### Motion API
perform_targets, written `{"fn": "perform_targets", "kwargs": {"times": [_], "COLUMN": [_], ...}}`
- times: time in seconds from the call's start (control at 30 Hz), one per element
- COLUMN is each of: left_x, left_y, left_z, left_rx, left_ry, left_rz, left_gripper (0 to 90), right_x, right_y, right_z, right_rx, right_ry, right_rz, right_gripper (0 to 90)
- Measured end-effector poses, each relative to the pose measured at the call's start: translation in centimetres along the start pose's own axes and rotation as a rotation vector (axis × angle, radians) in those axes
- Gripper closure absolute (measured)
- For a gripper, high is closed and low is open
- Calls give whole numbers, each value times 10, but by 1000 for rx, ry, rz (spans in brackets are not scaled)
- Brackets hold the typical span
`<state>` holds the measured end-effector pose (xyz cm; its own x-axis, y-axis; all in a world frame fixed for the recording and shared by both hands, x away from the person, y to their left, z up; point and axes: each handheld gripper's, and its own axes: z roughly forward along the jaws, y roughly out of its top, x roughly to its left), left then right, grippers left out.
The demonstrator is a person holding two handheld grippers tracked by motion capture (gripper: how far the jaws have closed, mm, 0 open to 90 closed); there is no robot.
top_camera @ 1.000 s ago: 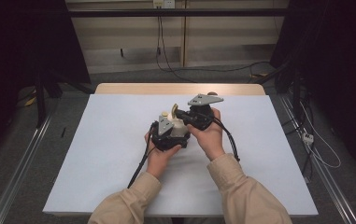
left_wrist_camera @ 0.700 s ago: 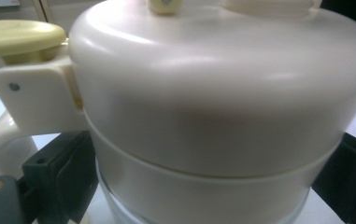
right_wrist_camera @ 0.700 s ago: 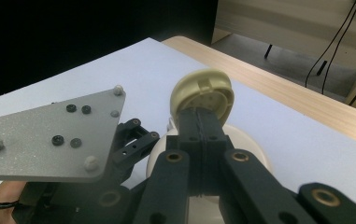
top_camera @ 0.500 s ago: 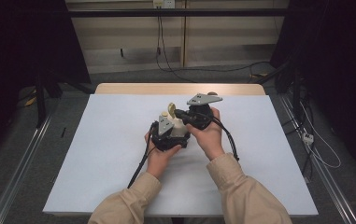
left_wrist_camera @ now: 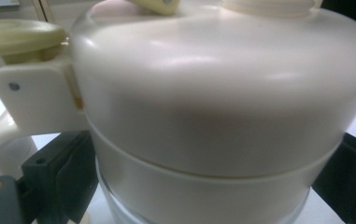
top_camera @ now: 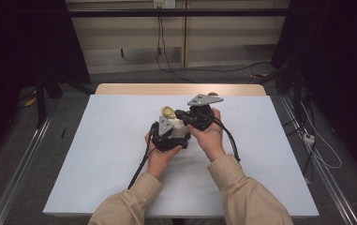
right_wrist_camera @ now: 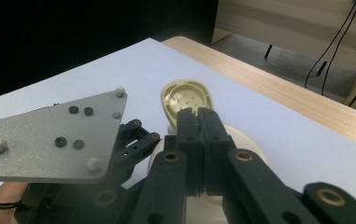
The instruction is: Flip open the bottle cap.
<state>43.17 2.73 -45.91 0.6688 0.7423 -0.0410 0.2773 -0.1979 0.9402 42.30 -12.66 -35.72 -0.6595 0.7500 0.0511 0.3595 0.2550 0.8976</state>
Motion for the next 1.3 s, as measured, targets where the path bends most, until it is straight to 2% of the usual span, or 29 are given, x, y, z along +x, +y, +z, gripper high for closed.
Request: {"fn": "perform_targets", "kwargs": {"times": [0.23, 0.33, 0.47, 0.67, 0.83, 1.1, 1.2, 1.3], "left_x": [0, -1, 0, 1, 5, 17, 21, 24], "left_y": [0, 0, -1, -3, -4, -7, -6, -6], "left_z": [0, -2, -3, -9, -23, -61, -70, -78], "left_rx": [15, 32, 69, 157, 136, 109, 99, 99], "left_ry": [0, 5, 2, -16, -32, -83, -87, -87], "left_rz": [-3, -4, -14, 1, -1, 13, 2, 22], "left_gripper": [43, 43, 40, 48, 58, 50, 50, 50], "right_x": [-3, -4, -6, -7, -8, -6, -6, -5], "right_y": [-4, -6, -9, -14, -22, -41, -47, -53], "right_z": [-3, -5, -8, -17, -26, -42, -47, -54], "right_rx": [-5, -10, -20, -34, -26, -22, -9, -1], "right_ry": [-30, -26, -35, -31, -7, 22, 32, 46], "right_rz": [21, 36, 45, 62, 61, 50, 49, 45], "right_gripper": [713, 636, 480, 353, 278, 226, 183, 162]}}
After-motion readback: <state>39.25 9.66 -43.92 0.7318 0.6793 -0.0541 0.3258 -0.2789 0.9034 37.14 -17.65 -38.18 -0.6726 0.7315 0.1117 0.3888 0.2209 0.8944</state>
